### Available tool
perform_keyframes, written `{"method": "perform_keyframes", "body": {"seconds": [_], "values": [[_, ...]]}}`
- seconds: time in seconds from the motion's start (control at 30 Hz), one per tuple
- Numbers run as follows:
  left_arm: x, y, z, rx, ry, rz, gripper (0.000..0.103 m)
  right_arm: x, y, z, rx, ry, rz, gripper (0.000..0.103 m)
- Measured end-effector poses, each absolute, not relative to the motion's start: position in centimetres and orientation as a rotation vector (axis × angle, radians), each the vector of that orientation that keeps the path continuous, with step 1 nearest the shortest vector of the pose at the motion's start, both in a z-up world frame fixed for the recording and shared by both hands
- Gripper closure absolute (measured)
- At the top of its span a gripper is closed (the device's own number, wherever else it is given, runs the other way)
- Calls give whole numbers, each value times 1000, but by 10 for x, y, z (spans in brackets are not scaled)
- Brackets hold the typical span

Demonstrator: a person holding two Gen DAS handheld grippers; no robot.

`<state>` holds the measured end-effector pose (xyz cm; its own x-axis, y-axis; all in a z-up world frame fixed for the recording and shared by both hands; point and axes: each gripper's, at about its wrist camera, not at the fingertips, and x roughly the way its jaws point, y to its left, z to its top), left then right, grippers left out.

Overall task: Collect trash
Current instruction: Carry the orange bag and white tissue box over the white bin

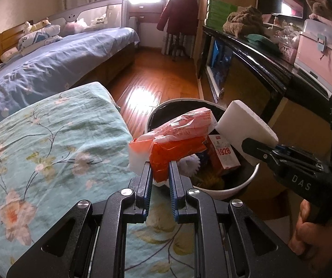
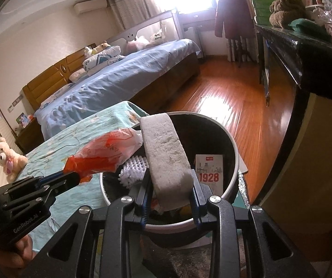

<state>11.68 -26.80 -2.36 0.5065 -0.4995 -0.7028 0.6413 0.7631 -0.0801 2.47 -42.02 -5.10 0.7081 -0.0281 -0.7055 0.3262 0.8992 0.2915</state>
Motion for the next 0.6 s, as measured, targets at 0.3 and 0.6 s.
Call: {"method": "perform_keyframes", "body": {"seconds": [0.3,0.6], "values": [[119,-278,-26,209,788,-697,90,27,-426,-54,416,772,-210,74],[123,-287,-28,228,787,-705,90,33,-435,-58,415,787,-227,74]]}}
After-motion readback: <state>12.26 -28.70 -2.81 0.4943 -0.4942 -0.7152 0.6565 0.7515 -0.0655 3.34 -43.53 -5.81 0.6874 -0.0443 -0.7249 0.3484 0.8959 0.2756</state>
